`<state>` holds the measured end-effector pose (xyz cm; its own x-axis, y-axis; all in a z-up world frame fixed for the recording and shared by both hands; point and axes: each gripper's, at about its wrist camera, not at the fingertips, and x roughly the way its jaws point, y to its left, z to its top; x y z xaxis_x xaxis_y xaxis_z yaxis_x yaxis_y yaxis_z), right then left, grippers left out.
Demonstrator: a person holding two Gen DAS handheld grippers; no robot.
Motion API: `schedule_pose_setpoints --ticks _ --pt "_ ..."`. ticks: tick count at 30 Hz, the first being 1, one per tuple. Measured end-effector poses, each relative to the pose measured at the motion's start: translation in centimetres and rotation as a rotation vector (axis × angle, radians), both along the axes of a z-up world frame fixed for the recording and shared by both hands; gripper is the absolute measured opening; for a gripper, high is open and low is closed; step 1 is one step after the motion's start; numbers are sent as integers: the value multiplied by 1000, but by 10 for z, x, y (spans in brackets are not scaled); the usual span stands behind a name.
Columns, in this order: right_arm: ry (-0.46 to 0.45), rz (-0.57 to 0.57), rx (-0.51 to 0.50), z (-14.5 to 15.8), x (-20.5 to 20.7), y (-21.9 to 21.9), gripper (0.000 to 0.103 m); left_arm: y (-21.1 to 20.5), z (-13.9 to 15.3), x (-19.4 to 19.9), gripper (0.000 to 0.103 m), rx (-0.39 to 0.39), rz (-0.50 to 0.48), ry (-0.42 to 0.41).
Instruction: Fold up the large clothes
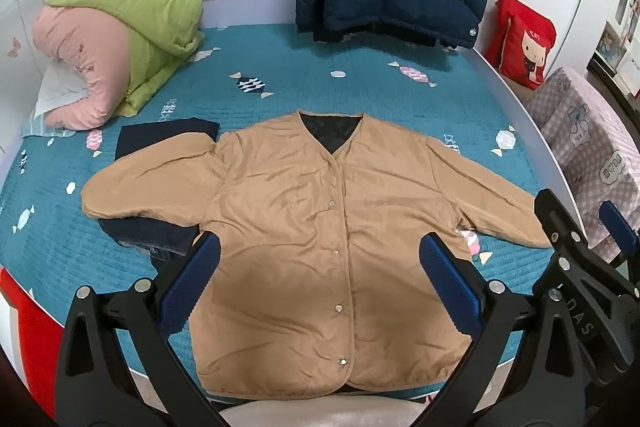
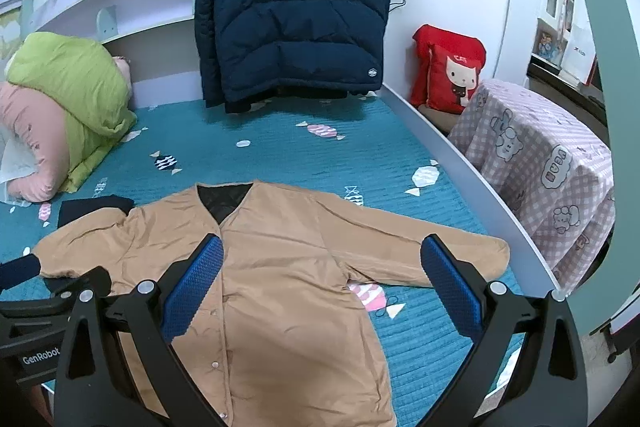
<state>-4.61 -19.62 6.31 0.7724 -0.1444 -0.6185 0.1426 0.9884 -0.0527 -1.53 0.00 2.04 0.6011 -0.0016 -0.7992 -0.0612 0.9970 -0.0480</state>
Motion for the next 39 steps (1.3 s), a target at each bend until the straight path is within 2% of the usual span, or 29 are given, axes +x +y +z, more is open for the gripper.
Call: schedule_pose_setpoints --ticks 27,39 --pt "-2 5 6 1 -1 2 96 3 8 -2 99 8 7 -7" --pt "9 0 7 -2 -2 6 96 0 1 -2 99 6 -4 15"
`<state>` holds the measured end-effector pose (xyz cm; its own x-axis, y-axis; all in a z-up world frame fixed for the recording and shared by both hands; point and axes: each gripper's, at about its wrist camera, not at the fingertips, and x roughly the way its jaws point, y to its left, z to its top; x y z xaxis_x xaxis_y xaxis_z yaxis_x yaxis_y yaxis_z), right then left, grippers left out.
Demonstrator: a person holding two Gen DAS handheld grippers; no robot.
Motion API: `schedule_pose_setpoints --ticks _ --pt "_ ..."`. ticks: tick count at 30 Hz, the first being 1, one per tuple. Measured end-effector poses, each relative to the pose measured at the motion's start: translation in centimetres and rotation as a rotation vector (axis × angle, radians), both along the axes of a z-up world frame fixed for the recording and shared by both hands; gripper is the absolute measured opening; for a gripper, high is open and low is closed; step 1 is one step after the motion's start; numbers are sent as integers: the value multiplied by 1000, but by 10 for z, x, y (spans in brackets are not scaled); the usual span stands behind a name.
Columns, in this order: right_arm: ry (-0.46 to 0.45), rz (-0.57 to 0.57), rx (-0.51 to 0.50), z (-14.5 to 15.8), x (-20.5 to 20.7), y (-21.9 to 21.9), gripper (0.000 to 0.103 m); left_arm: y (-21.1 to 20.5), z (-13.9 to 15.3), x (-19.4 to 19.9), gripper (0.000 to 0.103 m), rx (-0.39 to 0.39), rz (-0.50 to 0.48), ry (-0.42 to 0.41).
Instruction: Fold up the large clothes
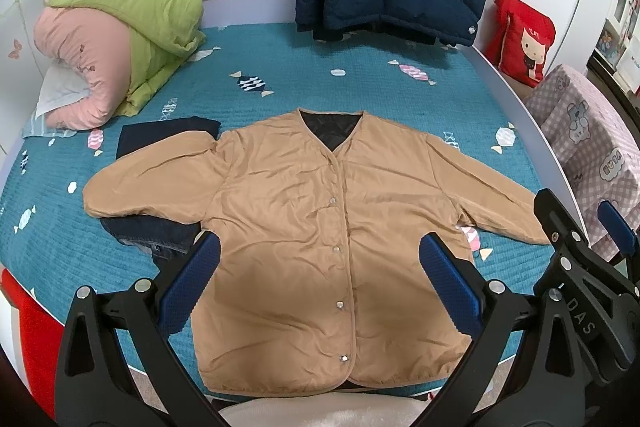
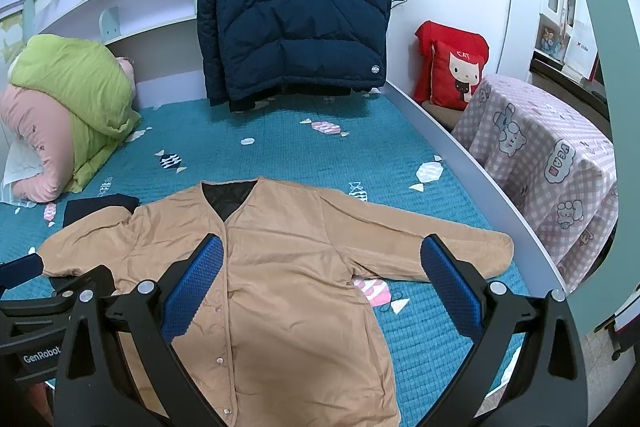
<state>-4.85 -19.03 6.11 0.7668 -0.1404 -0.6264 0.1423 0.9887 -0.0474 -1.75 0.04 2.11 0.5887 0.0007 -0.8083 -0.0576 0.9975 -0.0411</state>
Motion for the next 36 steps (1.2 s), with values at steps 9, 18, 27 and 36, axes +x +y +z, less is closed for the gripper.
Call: schedule_pose_setpoints --ticks 9,18,27,36 --pt "14 -7 6 -3 4 -2 96 -4 -6 3 99 1 -8 18" --pt "23 -3 16 -7 7 -6 96 -3 -10 3 99 -3 -6 23" --pt "41 4 18 -13 11 -4 96 5 -17 7 99 -26 -6 46" --pt "70 12 15 -18 21 7 96 18 -22 15 99 -52 2 72"
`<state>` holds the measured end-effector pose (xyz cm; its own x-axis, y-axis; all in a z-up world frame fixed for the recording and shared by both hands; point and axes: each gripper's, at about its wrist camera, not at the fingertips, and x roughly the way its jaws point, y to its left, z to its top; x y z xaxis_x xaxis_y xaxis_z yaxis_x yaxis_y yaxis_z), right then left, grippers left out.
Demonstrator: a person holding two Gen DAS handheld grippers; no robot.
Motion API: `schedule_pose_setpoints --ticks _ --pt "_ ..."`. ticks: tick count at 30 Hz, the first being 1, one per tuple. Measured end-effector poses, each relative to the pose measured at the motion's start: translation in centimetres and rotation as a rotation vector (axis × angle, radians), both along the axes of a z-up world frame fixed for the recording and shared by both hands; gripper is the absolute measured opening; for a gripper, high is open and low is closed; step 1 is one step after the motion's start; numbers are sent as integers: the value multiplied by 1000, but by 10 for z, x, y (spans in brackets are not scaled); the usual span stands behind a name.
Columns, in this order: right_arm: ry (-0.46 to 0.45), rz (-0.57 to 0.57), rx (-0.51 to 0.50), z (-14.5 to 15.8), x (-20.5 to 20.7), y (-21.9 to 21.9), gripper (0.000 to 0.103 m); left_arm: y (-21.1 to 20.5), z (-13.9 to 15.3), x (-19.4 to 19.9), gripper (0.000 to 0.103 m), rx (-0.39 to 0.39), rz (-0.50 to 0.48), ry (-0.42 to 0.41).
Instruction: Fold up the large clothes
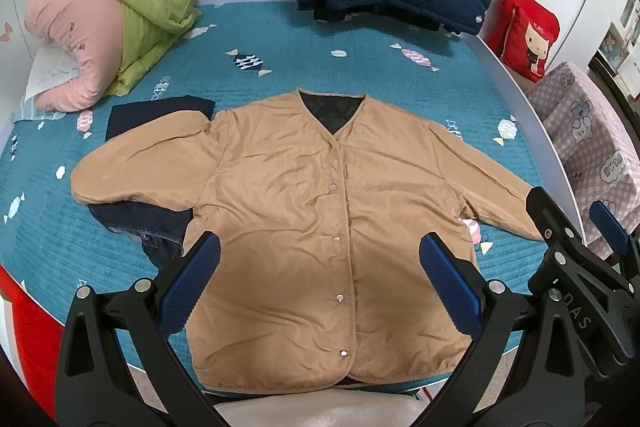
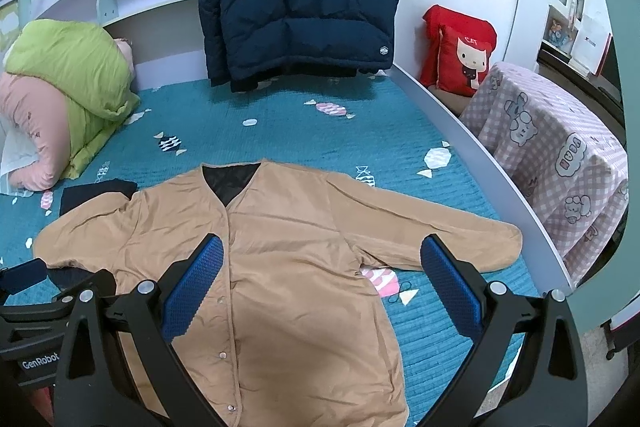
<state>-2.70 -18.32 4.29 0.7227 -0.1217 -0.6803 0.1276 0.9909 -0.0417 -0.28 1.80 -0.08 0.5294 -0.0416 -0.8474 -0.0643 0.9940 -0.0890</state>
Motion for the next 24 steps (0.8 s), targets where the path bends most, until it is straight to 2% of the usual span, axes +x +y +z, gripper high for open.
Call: schedule_pose_setpoints --ticks 9,24 --pt "32 64 -45 -7 23 39 96 40 -11 13 99 -38 63 47" --pt "110 259 -2 -31 86 135 96 144 -44 30 99 -58 263 123"
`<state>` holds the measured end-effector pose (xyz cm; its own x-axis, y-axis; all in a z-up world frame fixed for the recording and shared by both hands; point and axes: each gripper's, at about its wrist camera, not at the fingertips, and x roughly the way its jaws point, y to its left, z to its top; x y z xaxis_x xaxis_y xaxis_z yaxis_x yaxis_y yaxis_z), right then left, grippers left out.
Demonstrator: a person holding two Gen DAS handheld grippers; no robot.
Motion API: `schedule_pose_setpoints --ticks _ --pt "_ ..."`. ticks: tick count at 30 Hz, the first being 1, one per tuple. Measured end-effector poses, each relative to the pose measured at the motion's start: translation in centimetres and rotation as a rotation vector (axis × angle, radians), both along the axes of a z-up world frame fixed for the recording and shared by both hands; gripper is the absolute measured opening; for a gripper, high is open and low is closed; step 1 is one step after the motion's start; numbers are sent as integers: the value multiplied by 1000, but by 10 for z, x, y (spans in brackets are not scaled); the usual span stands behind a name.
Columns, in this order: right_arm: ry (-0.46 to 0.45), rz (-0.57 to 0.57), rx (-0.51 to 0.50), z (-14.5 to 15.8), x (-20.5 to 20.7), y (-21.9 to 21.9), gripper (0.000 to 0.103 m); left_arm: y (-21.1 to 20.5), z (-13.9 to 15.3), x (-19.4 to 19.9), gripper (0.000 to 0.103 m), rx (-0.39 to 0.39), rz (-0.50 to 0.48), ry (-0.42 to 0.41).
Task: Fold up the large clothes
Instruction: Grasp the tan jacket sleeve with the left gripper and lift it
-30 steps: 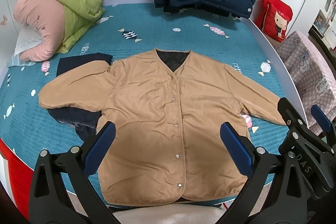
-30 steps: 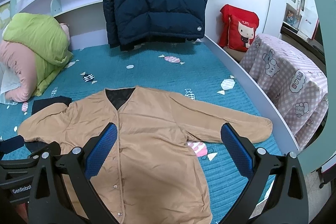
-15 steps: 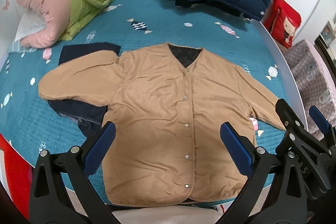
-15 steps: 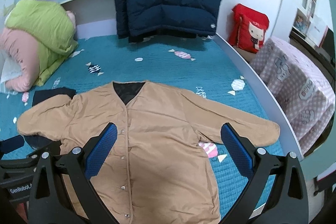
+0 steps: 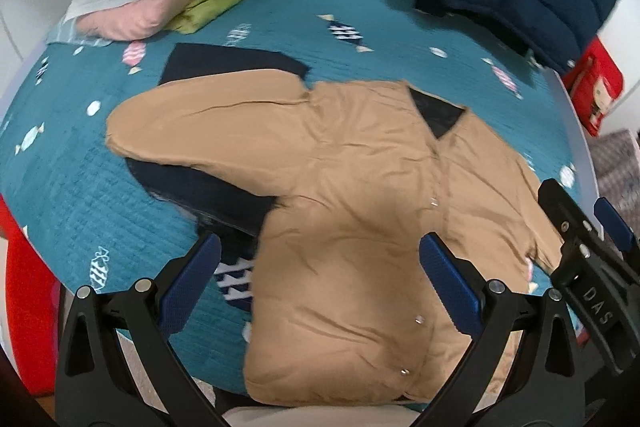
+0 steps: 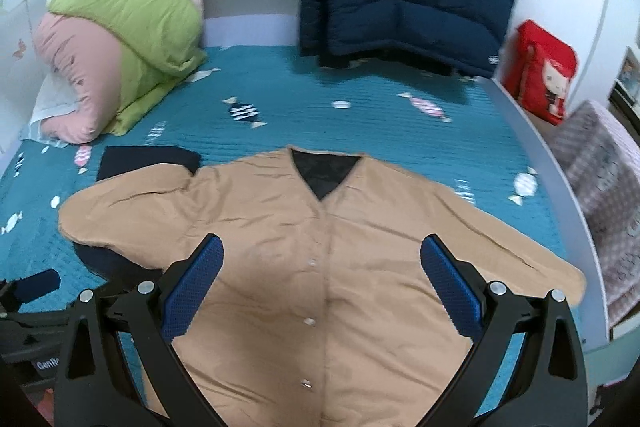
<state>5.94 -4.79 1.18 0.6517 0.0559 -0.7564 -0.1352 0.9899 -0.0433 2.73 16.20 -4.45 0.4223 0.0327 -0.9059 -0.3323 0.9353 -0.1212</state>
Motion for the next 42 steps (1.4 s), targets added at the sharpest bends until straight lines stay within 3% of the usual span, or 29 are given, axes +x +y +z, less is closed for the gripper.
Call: schedule_pose_setpoints --ticks 6,11,15,19,22,25,28,32,33,35,36,38,42 --pt "65 77 19 -19 31 36 95 45 -17 6 99 -8 85 40" --pt "161 142 57 -55 65 65 80 97 -37 8 99 -18 183 76" --pt "262 154 64 -95 92 85 37 146 -57 8 99 4 309 123" --pt "398 221 133 -135 113 112 22 198 -79 8 99 -74 390 144" --pt "434 280 144 -156 124 134 22 241 -94 5 99 -151 477 114" --pt "476 273 111 -183 139 154 21 282 -114 7 99 -176 569 108" --pt "563 244 115 -214 150 165 21 315 -139 9 99 -267 627 92" --pt "528 235 65 -226 152 175 22 348 -174 9 98 -397 715 92" --pt "522 233 57 -227 153 176 22 355 -180 8 96 -430 732 62" --pt "509 233 45 -226 156 177 23 366 -191 7 68 -485 764 19" --pt "505 236 41 -227 157 178 23 368 -195 6 64 -524 782 0" --pt "501 240 39 -229 161 177 23 373 -204 4 41 -648 799 -105" --pt "493 248 39 -233 162 179 23 368 -184 -5 27 -596 823 -157"
